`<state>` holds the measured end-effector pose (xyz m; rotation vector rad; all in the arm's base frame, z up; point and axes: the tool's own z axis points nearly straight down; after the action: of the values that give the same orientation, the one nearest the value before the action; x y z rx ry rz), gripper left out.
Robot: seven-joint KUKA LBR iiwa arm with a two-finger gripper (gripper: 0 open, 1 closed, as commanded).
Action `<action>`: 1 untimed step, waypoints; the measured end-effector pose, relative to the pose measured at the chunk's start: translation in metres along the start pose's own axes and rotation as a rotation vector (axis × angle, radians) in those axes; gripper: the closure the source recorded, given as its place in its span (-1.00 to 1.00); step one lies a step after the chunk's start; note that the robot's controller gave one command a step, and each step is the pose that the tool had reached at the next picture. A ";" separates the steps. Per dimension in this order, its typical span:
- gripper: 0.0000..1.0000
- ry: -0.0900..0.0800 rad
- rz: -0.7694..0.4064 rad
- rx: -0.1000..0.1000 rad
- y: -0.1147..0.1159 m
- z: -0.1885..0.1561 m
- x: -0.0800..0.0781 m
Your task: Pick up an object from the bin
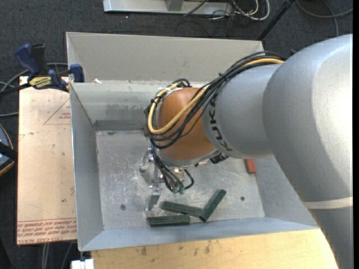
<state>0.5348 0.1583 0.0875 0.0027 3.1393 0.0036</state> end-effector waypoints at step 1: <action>-1.00 0.005 -0.139 0.001 -0.035 -0.025 -0.008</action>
Offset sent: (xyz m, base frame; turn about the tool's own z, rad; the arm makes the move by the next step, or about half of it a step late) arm -0.0360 -0.0601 0.0125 0.0124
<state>0.5428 0.1228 0.1125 -0.2156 3.1363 0.0018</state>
